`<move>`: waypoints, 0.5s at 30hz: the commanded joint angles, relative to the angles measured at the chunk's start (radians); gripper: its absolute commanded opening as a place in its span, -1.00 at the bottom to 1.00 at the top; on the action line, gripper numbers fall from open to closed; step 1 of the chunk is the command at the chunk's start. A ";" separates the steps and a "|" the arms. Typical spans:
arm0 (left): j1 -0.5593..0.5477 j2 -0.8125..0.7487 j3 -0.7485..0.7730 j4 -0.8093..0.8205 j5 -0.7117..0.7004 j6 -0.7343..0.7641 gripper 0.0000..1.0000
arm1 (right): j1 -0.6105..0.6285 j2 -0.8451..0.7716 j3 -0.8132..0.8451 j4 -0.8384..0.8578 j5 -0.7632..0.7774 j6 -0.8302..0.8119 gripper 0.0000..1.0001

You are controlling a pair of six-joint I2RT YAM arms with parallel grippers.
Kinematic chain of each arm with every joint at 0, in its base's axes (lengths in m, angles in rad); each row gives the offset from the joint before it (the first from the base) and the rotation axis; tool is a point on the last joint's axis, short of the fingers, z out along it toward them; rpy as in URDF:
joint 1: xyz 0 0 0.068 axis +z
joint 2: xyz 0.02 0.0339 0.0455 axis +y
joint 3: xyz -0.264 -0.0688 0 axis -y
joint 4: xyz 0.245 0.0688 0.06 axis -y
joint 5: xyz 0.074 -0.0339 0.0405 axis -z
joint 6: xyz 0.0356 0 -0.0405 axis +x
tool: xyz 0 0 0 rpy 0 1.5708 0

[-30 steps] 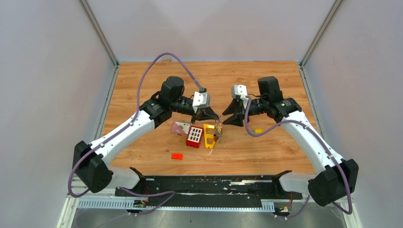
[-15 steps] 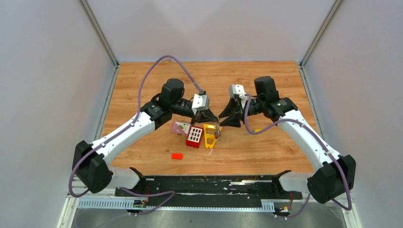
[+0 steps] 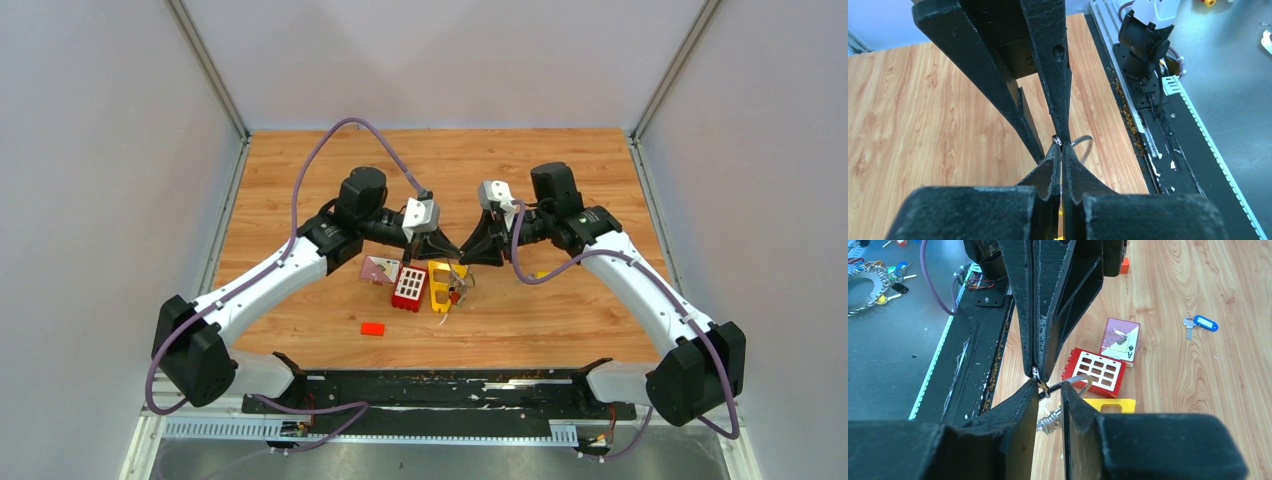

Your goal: Put the keys on the keyring

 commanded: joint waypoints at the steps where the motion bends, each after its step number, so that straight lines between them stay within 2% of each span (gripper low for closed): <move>1: 0.000 -0.047 0.000 0.085 0.032 -0.030 -1.00 | 0.005 -0.001 0.002 -0.001 -0.029 -0.037 -0.54; 5: -0.001 -0.057 -0.007 0.095 0.030 -0.038 -1.00 | 0.005 -0.006 0.001 -0.010 -0.021 -0.048 -0.56; 9: 0.001 -0.062 -0.012 0.098 0.026 -0.039 -1.00 | 0.005 -0.014 0.004 -0.011 -0.017 -0.049 -0.74; 12: 0.004 -0.063 -0.012 0.097 0.021 -0.039 -1.00 | 0.005 -0.019 0.002 -0.013 -0.015 -0.051 -0.96; 15: 0.011 -0.066 -0.011 0.098 0.009 -0.045 -1.00 | 0.005 -0.027 -0.002 -0.010 -0.010 -0.053 -1.00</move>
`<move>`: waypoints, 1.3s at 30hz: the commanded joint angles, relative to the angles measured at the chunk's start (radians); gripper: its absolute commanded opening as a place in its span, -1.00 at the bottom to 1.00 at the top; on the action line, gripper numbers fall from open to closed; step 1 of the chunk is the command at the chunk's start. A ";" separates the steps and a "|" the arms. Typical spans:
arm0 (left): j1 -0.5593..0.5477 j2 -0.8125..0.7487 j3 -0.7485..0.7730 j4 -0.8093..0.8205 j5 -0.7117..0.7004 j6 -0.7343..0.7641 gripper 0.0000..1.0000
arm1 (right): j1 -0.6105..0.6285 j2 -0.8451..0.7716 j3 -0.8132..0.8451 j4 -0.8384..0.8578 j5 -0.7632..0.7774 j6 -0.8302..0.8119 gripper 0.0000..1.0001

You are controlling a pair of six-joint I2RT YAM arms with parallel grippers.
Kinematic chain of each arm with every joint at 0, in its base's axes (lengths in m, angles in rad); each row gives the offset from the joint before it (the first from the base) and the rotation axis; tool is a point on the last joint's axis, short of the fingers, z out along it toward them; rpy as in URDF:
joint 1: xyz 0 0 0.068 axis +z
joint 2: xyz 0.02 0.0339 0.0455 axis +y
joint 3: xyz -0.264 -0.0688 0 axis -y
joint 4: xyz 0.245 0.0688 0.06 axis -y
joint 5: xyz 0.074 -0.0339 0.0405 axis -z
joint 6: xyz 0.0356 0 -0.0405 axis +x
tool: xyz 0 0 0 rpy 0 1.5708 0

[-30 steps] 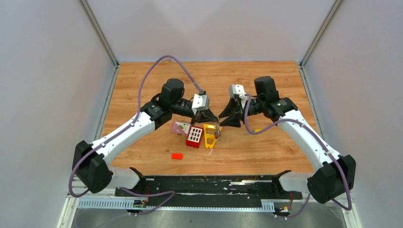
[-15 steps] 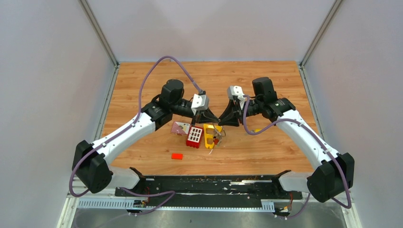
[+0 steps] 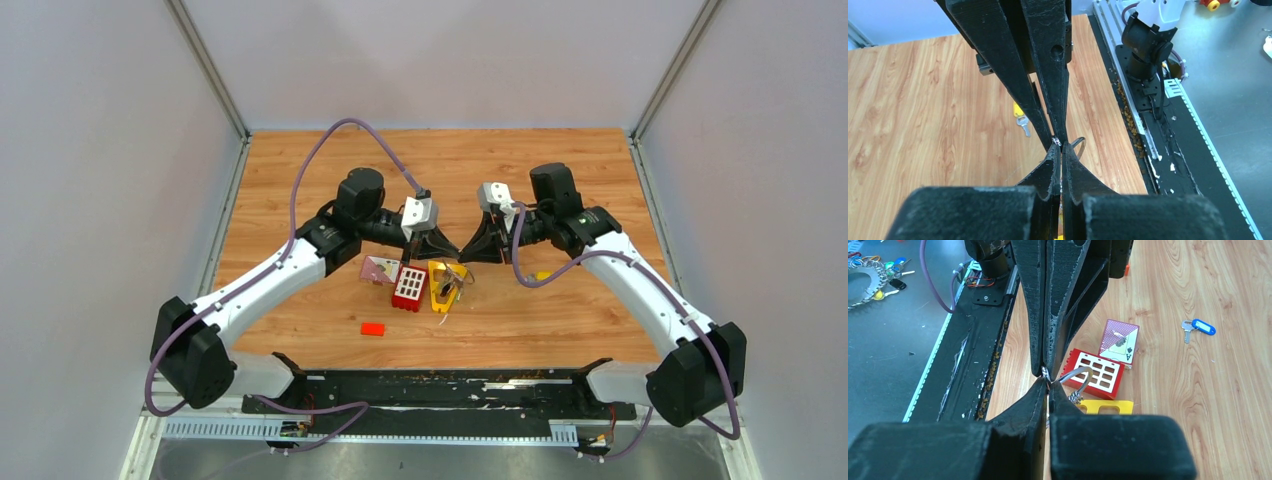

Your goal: Put the keys on the keyring

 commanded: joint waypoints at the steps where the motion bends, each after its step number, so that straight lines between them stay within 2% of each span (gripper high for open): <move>1: 0.009 -0.058 0.007 0.064 0.013 -0.015 -1.00 | 0.003 -0.028 -0.002 -0.002 -0.010 -0.025 -1.00; 13: 0.013 -0.066 -0.020 0.151 -0.192 -0.080 -1.00 | 0.003 -0.082 -0.053 0.130 0.076 0.087 -1.00; 23: 0.011 -0.039 -0.042 0.246 -0.248 -0.177 -0.99 | 0.003 -0.067 -0.074 0.230 0.133 0.197 -1.00; 33: 0.011 -0.028 -0.062 0.318 -0.288 -0.262 -0.79 | 0.002 -0.077 -0.098 0.288 0.188 0.247 -1.00; 39: 0.010 -0.014 -0.060 0.325 -0.303 -0.277 -0.56 | 0.003 -0.077 -0.099 0.290 0.185 0.248 -1.00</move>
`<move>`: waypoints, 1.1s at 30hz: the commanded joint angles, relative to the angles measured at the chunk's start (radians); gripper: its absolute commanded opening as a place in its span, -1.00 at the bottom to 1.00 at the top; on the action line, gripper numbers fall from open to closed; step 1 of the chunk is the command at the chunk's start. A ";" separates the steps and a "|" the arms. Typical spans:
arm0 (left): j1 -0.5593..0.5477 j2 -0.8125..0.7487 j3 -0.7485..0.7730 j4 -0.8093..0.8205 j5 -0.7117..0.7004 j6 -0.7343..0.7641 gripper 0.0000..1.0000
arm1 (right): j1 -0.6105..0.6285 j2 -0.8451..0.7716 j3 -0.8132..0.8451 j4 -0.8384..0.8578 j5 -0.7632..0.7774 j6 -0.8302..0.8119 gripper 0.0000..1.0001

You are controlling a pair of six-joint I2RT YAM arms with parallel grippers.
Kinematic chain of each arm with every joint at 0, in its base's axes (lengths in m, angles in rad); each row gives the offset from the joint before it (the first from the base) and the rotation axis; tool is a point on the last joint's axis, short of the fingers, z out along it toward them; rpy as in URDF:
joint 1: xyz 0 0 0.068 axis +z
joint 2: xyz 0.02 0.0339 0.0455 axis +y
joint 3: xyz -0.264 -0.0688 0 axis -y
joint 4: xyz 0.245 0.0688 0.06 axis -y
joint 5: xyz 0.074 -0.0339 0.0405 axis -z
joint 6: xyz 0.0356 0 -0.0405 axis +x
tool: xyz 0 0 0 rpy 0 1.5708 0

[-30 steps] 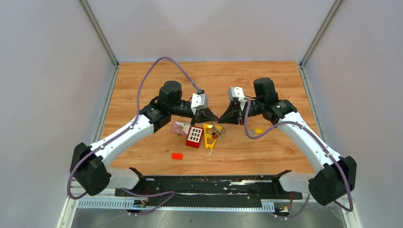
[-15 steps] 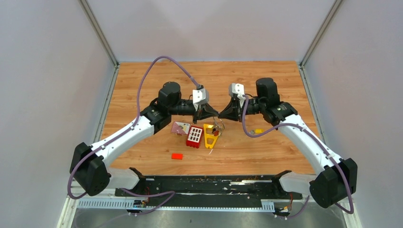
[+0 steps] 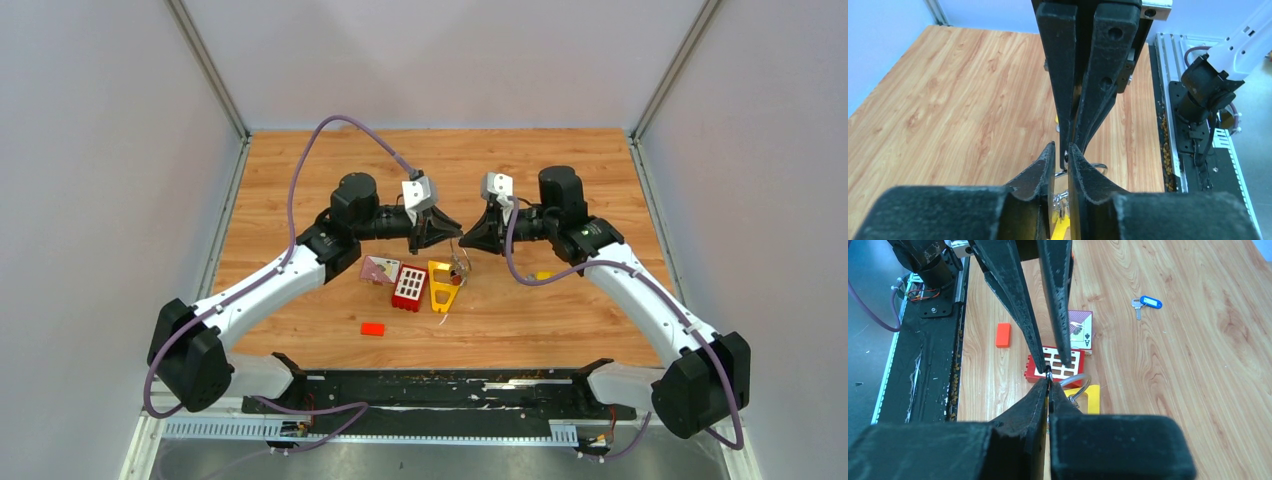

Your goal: Put the keys on the keyring

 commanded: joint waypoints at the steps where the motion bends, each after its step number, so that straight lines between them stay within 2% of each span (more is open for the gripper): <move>1: 0.006 0.009 0.012 0.088 -0.023 -0.025 -0.53 | 0.004 -0.018 -0.002 0.020 -0.010 0.017 -1.00; 5: 0.006 0.015 0.012 0.084 -0.010 -0.024 -0.47 | 0.004 -0.021 0.002 0.020 -0.005 0.018 -1.00; 11: 0.006 -0.002 -0.009 0.078 0.037 -0.009 -0.19 | 0.004 -0.020 0.001 0.017 0.007 0.018 -1.00; 16: 0.008 -0.020 -0.031 0.083 0.055 0.002 -0.07 | 0.004 -0.020 0.003 0.012 0.010 0.011 -1.00; 20: 0.008 -0.018 -0.038 0.082 0.057 0.018 -0.10 | 0.004 -0.024 0.007 0.000 -0.005 0.005 -1.00; 28: 0.008 0.002 -0.029 0.085 0.073 0.014 -0.32 | 0.003 -0.023 0.007 -0.005 -0.012 -0.002 -1.00; 33: 0.007 0.013 -0.023 0.080 0.073 0.016 -0.34 | 0.002 -0.025 0.009 -0.007 -0.012 -0.003 -1.00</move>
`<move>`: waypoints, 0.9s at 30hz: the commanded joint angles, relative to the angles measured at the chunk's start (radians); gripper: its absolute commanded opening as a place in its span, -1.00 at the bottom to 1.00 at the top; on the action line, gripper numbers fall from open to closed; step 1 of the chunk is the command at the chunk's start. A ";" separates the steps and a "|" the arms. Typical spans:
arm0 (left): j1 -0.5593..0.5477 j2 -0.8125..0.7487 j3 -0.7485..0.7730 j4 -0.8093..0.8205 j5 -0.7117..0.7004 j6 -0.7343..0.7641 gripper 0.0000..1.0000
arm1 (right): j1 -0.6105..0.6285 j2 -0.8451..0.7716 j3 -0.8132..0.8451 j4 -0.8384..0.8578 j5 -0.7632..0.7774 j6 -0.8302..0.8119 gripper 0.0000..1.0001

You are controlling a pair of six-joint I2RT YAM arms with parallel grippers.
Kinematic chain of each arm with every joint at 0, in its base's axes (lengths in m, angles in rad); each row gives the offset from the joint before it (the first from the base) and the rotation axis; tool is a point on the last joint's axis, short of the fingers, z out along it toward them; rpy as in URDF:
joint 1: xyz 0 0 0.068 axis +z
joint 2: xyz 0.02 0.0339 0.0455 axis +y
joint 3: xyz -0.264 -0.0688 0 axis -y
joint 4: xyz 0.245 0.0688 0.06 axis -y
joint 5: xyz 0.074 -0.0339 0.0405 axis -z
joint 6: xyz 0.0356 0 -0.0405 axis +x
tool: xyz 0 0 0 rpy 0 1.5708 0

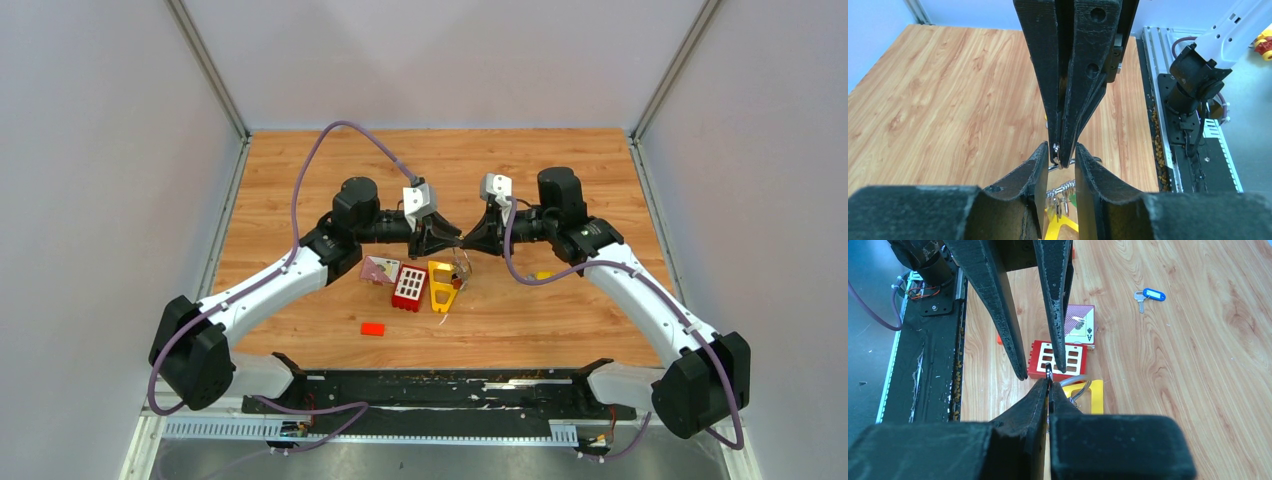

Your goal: Put the keys on the keyring

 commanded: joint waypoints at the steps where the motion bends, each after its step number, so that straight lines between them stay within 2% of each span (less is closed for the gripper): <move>1: 0.003 0.002 0.019 0.026 0.011 0.015 -0.34 | 0.003 -0.025 0.013 0.015 -0.031 -0.009 -1.00; 17: 0.003 0.029 0.024 0.036 0.004 -0.001 -0.35 | 0.003 -0.032 0.013 0.010 -0.038 -0.013 -1.00; 27: 0.003 0.034 0.026 0.031 0.014 0.002 -0.56 | 0.000 -0.034 0.013 0.010 -0.040 -0.015 -1.00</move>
